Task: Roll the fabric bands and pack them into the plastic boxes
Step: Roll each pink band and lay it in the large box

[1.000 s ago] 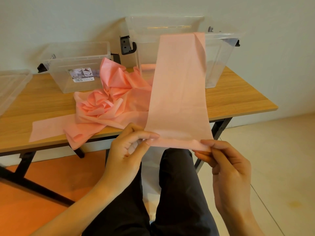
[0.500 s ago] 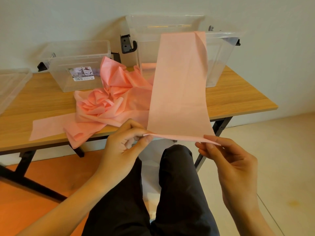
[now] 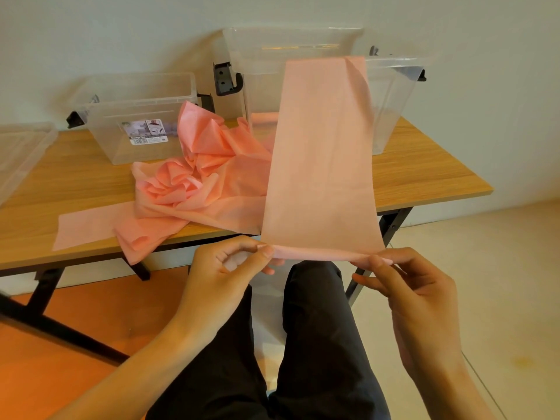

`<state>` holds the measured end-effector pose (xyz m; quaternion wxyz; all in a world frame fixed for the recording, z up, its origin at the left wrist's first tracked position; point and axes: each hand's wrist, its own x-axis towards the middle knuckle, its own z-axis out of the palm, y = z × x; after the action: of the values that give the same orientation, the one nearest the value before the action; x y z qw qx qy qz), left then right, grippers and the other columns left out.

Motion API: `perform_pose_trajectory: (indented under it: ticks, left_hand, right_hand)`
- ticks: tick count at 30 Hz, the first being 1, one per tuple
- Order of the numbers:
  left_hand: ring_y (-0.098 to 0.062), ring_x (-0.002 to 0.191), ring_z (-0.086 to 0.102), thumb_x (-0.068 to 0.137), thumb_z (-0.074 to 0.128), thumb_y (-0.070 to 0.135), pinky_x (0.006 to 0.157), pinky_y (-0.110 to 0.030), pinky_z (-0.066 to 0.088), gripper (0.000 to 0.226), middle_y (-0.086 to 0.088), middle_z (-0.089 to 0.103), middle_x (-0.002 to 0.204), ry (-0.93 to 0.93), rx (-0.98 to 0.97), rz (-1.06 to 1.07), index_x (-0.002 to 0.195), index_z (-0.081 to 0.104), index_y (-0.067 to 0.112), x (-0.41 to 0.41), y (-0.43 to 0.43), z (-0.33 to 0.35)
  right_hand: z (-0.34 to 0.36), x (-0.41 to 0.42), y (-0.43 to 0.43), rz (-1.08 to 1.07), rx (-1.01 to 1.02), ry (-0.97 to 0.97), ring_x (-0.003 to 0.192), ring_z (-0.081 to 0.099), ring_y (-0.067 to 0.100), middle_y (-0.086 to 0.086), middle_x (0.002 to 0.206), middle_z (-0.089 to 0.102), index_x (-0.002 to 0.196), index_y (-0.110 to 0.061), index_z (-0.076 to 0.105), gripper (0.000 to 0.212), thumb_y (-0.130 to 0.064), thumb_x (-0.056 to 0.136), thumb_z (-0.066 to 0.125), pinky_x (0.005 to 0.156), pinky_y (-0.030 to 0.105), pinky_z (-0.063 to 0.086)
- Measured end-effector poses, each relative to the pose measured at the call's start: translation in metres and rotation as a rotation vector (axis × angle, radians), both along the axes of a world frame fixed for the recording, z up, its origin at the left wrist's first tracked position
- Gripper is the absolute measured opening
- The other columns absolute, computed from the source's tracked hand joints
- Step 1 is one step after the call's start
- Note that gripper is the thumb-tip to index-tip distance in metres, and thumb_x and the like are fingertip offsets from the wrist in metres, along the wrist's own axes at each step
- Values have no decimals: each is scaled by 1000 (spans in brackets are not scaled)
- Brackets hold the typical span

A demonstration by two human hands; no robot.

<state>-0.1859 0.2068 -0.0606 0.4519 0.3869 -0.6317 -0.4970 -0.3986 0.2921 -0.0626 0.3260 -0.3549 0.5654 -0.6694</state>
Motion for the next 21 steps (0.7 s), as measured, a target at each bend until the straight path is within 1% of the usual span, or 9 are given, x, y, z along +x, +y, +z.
perform_pose_trajectory:
  ticks: [2, 5, 9, 11, 12, 14, 18, 19, 21]
  left_hand:
    - [-25, 85, 73, 86, 78, 29, 91, -45, 56, 12, -4, 78, 87, 23, 11, 12, 88, 80, 18, -1, 1, 0]
    - [-24, 80, 73, 79, 73, 23, 89, -39, 57, 16, -6, 77, 82, 65, 25, 45, 85, 78, 8, -5, 3, 0]
    - [-22, 79, 72, 74, 75, 20, 84, -32, 58, 15, -10, 76, 78, 107, 76, 48, 79, 76, 7, -7, 3, 0]
    - [-22, 80, 72, 76, 76, 11, 81, -29, 58, 7, -12, 75, 77, 120, 95, 43, 75, 74, 5, -8, 3, 0]
    - [-22, 81, 72, 78, 75, 5, 81, -28, 58, 7, -13, 74, 76, 124, 103, 47, 73, 72, 3, -9, 3, -1]
    - [-22, 83, 73, 80, 74, -3, 82, -29, 59, 12, -15, 74, 76, 136, 117, 70, 70, 66, -2, -10, 1, -1]
    - [-26, 81, 72, 81, 74, -3, 92, -40, 54, 20, -18, 71, 74, 142, 122, 96, 65, 63, 2, -11, -1, 1]
    - [-27, 78, 71, 82, 74, -2, 92, -39, 54, 20, -17, 71, 73, 146, 130, 96, 66, 63, 3, -11, -1, 1]
    - [-27, 72, 69, 83, 73, -1, 85, -38, 53, 18, -12, 70, 72, 159, 140, 99, 73, 58, 1, -11, -3, 3]
  right_hand:
    - [-1, 0, 0, -10, 1, -12, 91, 75, 22, 4, 91, 77, 91, -2, 71, 23, -23, 82, 68, 72, 27, 62]
    - [-1, -1, -2, -35, -5, -16, 89, 76, 24, 6, 89, 76, 89, -2, 69, 23, -24, 82, 68, 71, 28, 63]
    - [1, -1, -6, -44, -31, -23, 82, 76, 27, 9, 85, 75, 88, -1, 64, 23, -22, 82, 69, 64, 27, 61]
    - [2, -1, -8, -51, -30, -13, 81, 76, 28, 9, 84, 75, 88, -2, 63, 23, -23, 82, 70, 62, 27, 61]
    - [2, -1, -8, -56, -27, -16, 81, 76, 28, 9, 85, 75, 88, -2, 62, 23, -23, 81, 70, 62, 27, 61]
    - [2, -1, -9, -66, -25, -29, 79, 76, 29, 10, 86, 74, 89, -3, 60, 23, -22, 81, 71, 61, 28, 61]
    - [0, -2, -8, -71, -53, -36, 71, 74, 32, 14, 86, 73, 95, -8, 58, 20, -17, 83, 71, 62, 31, 61]
    - [-1, -3, -7, -70, -57, -16, 67, 73, 32, 14, 85, 72, 96, -9, 59, 19, -16, 84, 71, 63, 31, 61]
    - [-3, -5, -7, -58, -72, 29, 61, 71, 31, 14, 82, 71, 99, -8, 60, 16, -14, 88, 69, 62, 31, 61]
